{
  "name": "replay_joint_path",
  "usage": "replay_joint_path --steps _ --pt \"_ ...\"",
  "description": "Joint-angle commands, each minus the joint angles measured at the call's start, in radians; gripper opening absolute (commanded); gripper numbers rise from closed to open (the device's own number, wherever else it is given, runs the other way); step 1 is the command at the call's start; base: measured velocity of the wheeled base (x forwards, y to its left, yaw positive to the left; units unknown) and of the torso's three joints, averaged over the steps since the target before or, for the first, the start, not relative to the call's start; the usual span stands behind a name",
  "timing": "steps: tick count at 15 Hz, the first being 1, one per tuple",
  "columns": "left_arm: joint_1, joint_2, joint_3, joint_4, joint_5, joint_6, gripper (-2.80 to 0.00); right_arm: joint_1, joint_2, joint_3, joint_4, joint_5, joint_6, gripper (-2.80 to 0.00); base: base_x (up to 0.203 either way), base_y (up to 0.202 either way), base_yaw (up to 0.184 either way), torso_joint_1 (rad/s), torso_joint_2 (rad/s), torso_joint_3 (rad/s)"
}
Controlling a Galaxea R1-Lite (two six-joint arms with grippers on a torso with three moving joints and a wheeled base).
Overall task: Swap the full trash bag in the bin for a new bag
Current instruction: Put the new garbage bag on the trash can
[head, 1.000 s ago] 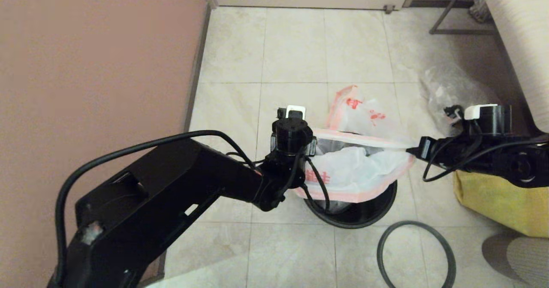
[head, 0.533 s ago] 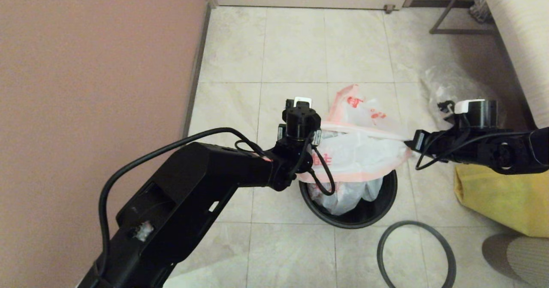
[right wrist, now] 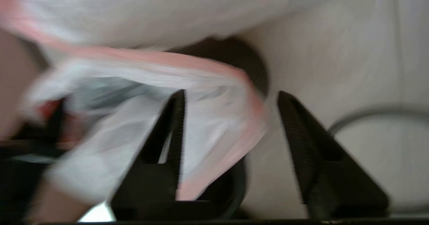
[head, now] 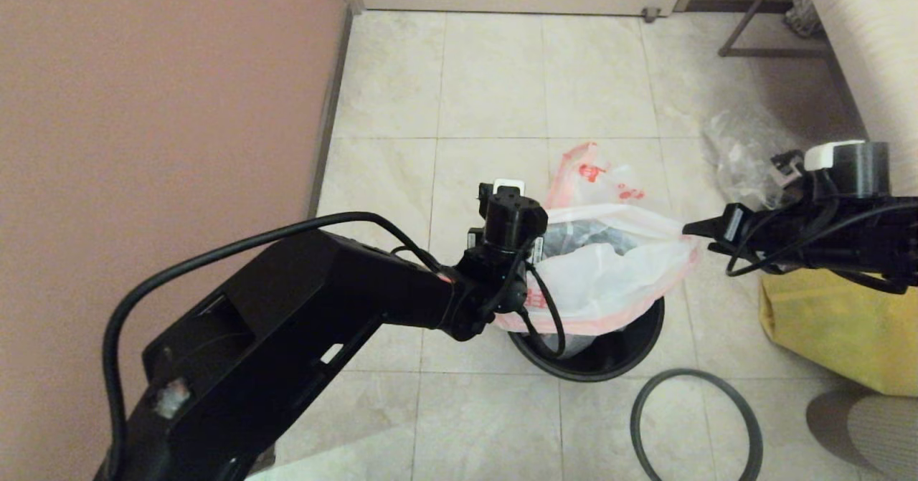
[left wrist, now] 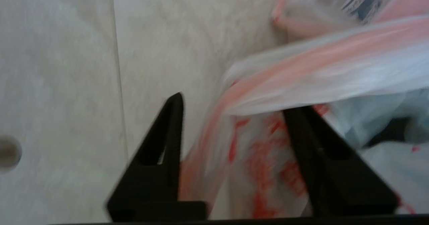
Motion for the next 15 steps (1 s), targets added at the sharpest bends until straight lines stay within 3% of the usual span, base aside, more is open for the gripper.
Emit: replay_joint_path --steps 1,2,6,8,11,13,15 --pt "-0.012 -0.103 0.115 -0.002 0.004 -0.028 0.0 0.005 -0.145 0.027 0.098 0.007 0.063 0.0 0.0 0.0 0.0 0.0 0.0 0.0" --pt "-0.012 -0.133 0.161 -0.001 0.005 -0.035 0.0 0.006 -0.172 0.029 0.164 0.013 0.072 0.0 0.0 0.0 0.0 0.0 0.0 0.0" --pt "-0.008 -0.213 0.234 0.009 0.005 -0.058 0.0 -0.014 -0.175 0.025 0.187 0.046 0.084 0.0 0.0 0.0 0.0 0.0 0.0 0.0" --pt "-0.013 -0.265 0.28 0.063 0.003 -0.086 0.0 0.016 -0.232 0.031 0.243 0.106 0.17 0.0 0.0 0.0 0.0 0.0 0.0 0.0" --pt "-0.009 -0.286 0.289 0.159 -0.006 -0.157 0.0 0.095 -0.23 0.053 0.266 0.126 0.298 0.0 0.0 0.0 0.0 0.0 0.0 0.0" --pt "-0.013 -0.331 0.305 0.27 -0.041 -0.23 0.0 0.129 -0.2 0.062 0.269 0.122 0.357 0.0 0.0 0.0 0.0 0.0 0.0 0.0" --pt "-0.02 -0.35 0.312 0.417 -0.085 -0.374 0.0 0.143 -0.142 0.064 0.281 0.113 0.415 0.0 0.0 0.0 0.0 0.0 0.0 0.0"
